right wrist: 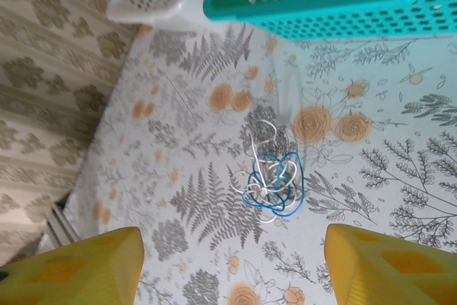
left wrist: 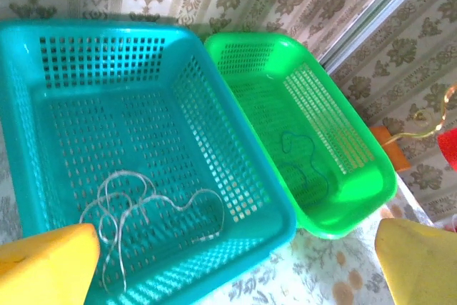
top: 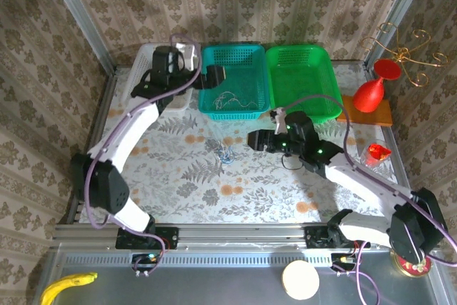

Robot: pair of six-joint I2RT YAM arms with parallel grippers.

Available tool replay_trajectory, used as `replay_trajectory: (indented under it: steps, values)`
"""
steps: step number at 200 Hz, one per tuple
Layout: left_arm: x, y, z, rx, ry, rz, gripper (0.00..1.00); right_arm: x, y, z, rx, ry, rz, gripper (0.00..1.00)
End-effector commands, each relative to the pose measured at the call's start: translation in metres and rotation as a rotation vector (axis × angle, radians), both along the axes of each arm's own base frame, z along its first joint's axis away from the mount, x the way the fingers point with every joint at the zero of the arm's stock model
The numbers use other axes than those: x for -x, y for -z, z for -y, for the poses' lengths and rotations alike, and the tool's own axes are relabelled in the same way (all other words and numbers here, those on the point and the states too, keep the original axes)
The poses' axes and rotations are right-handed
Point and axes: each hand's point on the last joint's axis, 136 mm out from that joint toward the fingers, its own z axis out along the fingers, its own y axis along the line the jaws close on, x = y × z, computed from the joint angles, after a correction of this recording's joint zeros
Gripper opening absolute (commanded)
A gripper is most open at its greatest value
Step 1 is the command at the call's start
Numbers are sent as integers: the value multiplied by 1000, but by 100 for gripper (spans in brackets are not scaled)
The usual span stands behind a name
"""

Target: Untangle the cables

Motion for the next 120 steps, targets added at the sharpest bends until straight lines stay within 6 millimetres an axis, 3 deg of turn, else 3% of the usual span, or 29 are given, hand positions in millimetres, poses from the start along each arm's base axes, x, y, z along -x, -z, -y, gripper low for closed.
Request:
replay_trajectory:
  steps: [1, 23, 40, 76, 120]
  values:
    - [23, 21, -16, 9, -50, -36, 100, -6, 16, -9, 103, -11, 3, 68]
    - [53, 51, -34, 32, -103, -96, 100, -9, 31, -27, 170, -66, -7, 65]
    - [74, 75, -46, 74, -150, -143, 100, -15, 55, -43, 251, -120, -30, 63]
    - [96, 109, -79, 146, -262, -229, 100, -29, 78, -72, 346, -214, -27, 61]
    - [100, 104, -110, 251, -363, -234, 100, -43, 103, -97, 383, -262, -41, 56]
